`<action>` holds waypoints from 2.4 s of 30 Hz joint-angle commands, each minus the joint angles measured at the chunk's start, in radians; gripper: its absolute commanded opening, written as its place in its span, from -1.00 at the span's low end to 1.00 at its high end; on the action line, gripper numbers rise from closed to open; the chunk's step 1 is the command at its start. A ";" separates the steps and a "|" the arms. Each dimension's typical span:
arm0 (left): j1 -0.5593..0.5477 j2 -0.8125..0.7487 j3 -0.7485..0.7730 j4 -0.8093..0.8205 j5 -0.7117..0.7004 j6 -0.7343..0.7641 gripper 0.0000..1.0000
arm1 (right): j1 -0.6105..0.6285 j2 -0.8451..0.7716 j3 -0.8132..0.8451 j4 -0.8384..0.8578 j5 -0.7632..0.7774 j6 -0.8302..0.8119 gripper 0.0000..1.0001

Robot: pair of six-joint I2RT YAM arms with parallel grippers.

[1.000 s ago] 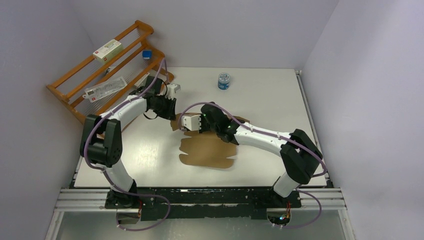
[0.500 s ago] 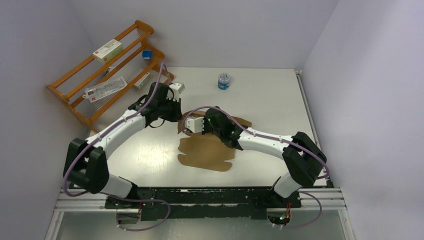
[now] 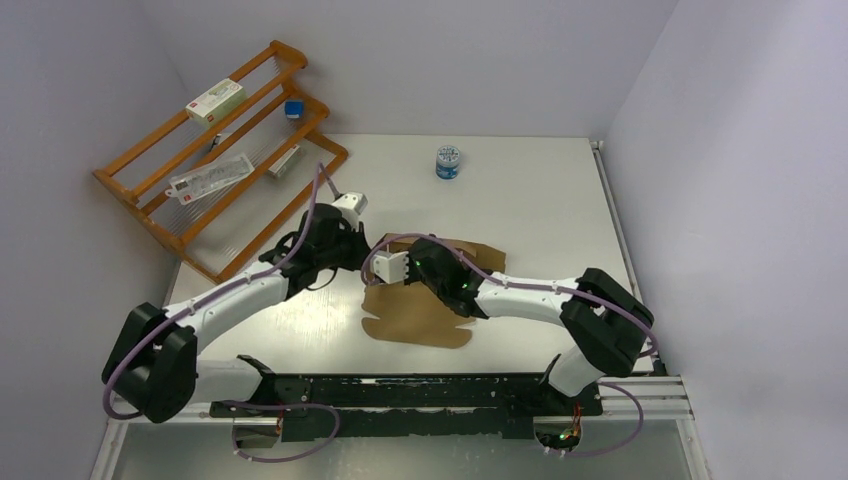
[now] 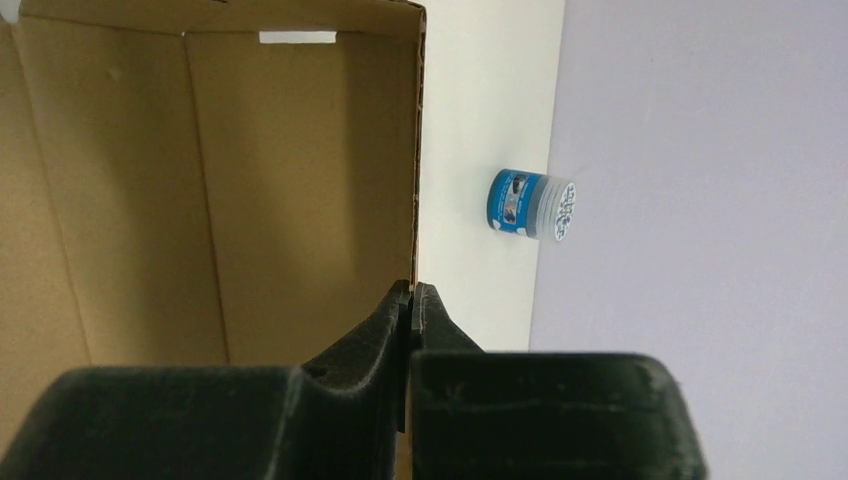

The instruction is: Fold the paper box

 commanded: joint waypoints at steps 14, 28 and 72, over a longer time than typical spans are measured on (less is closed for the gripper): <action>-0.162 -0.194 -0.278 0.323 -0.140 -0.124 -0.76 | 0.096 -0.018 -0.183 0.303 0.178 -0.006 -0.88; -0.254 -0.172 -0.438 0.574 -0.175 -0.177 -0.73 | 0.147 0.016 -0.271 0.461 0.263 -0.035 -0.88; -0.176 0.047 -0.094 0.408 -0.439 0.088 -0.89 | 0.030 -0.135 -0.145 0.140 -0.086 0.387 -0.24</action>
